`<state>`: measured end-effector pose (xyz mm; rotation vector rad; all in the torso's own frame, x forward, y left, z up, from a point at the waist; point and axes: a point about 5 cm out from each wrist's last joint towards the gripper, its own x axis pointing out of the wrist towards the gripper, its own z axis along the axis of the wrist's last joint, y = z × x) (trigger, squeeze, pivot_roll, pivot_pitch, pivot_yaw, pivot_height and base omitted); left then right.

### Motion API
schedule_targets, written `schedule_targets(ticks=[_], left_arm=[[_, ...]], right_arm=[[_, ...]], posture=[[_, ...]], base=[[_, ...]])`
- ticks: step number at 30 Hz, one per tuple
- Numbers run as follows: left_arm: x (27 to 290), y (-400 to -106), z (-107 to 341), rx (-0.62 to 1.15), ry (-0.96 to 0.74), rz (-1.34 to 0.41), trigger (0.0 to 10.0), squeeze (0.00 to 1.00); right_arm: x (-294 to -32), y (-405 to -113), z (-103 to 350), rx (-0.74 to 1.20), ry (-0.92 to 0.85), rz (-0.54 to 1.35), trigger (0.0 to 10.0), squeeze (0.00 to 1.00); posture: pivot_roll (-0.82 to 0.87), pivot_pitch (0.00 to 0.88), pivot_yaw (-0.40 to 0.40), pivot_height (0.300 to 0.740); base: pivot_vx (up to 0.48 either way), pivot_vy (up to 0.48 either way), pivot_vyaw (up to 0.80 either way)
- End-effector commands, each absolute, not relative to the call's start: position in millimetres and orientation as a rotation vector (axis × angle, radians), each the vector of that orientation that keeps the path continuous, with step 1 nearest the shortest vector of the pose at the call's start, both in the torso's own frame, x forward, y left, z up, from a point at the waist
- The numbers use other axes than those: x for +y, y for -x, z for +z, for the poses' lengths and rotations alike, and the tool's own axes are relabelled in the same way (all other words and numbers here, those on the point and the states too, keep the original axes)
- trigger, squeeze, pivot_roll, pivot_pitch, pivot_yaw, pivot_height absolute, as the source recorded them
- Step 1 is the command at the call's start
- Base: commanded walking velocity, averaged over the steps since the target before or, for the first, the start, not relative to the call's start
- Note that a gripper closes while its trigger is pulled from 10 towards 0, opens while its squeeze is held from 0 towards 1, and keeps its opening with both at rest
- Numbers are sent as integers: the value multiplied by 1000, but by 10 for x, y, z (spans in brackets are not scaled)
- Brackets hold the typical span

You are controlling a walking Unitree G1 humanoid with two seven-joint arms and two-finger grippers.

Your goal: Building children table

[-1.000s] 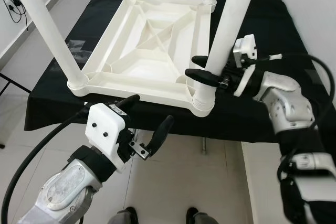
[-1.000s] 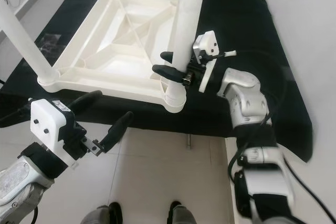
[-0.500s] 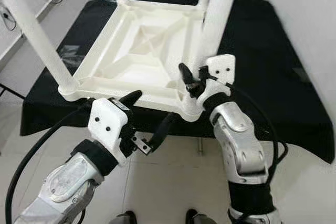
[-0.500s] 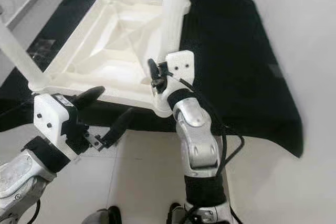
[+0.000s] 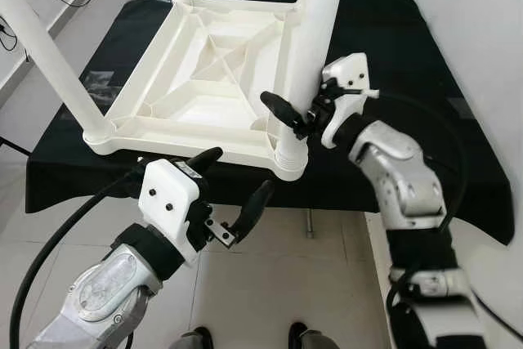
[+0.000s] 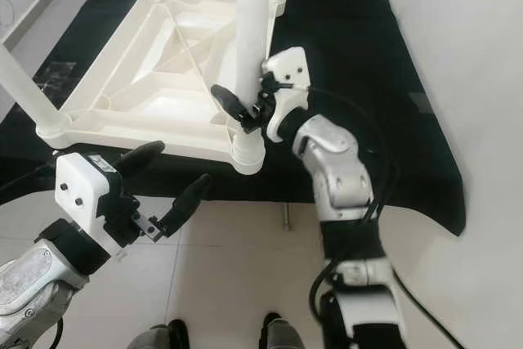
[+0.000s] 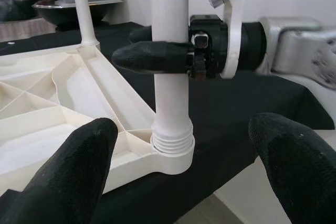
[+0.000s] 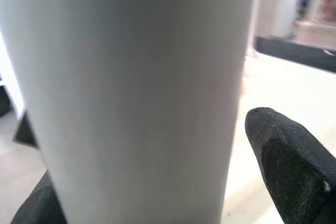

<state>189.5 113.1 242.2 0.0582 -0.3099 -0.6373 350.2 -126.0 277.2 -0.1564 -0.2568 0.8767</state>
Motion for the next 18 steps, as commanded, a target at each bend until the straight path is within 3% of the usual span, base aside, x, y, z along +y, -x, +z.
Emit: schedule_targets(ticks=[1,10,11,12,14,15,18], left_arm=[[1123,-1854,2411,-299,-58,-636,10000,0],[1139,-1793,2403,-281,-59,-630,10000,0],[1147,-1778,2403,-277,-60,-627,10000,0],[1152,-1763,2403,-274,-61,-625,10000,0],[1155,-1751,2403,-272,-61,-624,10000,0],[1154,-1740,2401,-268,-61,-623,10000,0],[1152,-1712,2401,-260,-60,-622,10000,0]], right_arm=[[-1188,-3472,2784,-270,170,1008,10000,0],[-1293,-3550,2888,-222,123,1273,10000,0],[-1325,-3572,2916,-219,116,1316,3843,0],[-1347,-3585,2941,-220,113,1344,1137,0],[-1363,-3598,2954,-222,113,1364,1137,0],[-1380,-3610,2969,-219,113,1384,0,0],[-1412,-3612,2995,-210,121,1439,0,0]], posture=[[100,281,-28,740],[126,307,-27,740],[133,316,-28,740],[136,322,-27,740],[136,322,-27,740],[141,327,-25,740],[148,336,-20,740]], base=[[0,0,0],[0,0,0],[0,0,0],[0,0,0],[0,0,0],[0,0,0],[0,0,0]])
